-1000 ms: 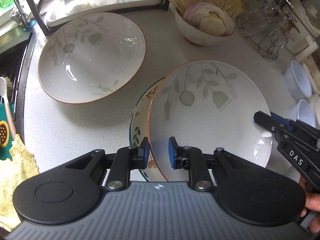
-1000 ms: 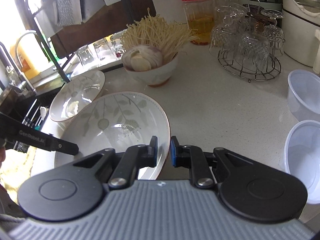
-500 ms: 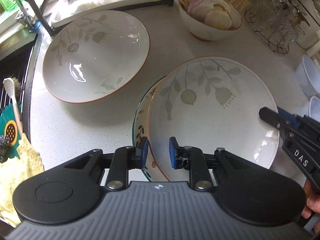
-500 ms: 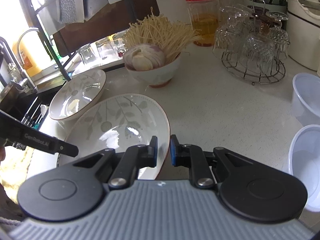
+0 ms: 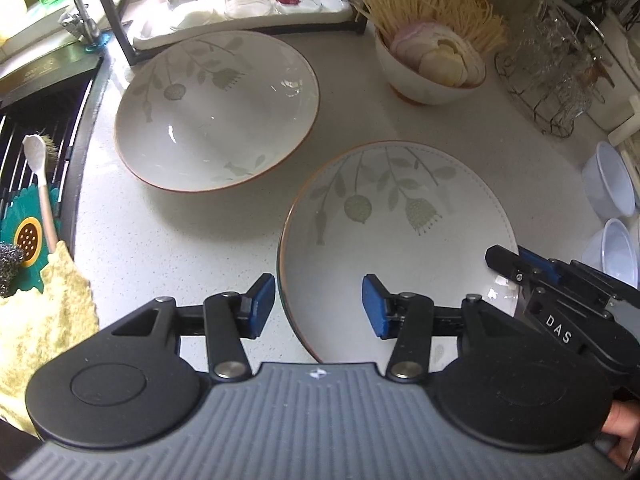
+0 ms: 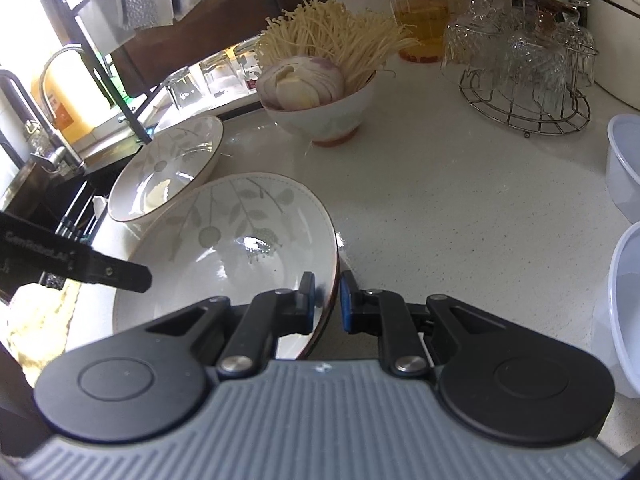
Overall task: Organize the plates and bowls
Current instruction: 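Open the left gripper and release the bowl on the plate, then move the left tool toward the second leaf-pattern bowl near the dish rack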
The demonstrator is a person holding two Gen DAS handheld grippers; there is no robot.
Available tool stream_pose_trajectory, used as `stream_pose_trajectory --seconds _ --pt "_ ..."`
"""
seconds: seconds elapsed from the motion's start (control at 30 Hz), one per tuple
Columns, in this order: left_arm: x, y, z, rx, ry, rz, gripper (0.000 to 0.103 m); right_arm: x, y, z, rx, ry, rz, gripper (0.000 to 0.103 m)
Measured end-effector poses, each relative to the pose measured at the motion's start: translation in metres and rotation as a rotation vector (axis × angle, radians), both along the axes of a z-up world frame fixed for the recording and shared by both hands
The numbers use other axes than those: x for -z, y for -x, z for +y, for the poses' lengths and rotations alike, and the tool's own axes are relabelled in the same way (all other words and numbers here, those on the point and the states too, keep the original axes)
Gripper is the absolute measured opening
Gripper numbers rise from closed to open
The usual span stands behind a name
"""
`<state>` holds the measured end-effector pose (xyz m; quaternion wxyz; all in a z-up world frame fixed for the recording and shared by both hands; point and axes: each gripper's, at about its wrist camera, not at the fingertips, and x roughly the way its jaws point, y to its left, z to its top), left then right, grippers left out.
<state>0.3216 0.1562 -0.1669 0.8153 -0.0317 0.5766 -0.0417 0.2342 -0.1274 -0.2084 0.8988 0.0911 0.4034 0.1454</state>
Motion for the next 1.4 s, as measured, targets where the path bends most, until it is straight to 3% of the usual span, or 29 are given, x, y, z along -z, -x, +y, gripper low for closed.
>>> stream_pose_trajectory --seconds 0.1,0.5,0.73,0.9,1.03,1.2,1.4 --pt "-0.018 0.008 -0.003 -0.006 -0.007 -0.051 0.054 -0.01 0.003 -0.001 0.004 0.033 -0.032 0.017" --pt "-0.109 0.047 -0.025 0.046 0.032 -0.274 0.054 -0.084 0.036 -0.014 0.035 -0.018 -0.176 0.017" --pt "-0.146 0.082 -0.025 0.078 0.08 -0.307 0.054 -0.125 0.067 -0.014 0.041 -0.045 -0.238 0.017" --pt "-0.161 0.104 -0.021 0.078 0.088 -0.334 0.054 -0.15 0.089 -0.017 0.054 -0.069 -0.261 0.017" --pt "-0.171 0.112 -0.018 0.091 0.048 -0.377 0.054 -0.16 0.102 -0.018 0.067 -0.056 -0.261 0.017" --pt "-0.175 0.114 -0.009 0.065 0.079 -0.386 0.054 -0.16 0.111 -0.017 0.061 -0.051 -0.244 0.017" --pt "-0.167 0.112 -0.004 0.031 0.064 -0.387 0.054 -0.152 0.109 -0.013 0.024 -0.055 -0.214 0.017"
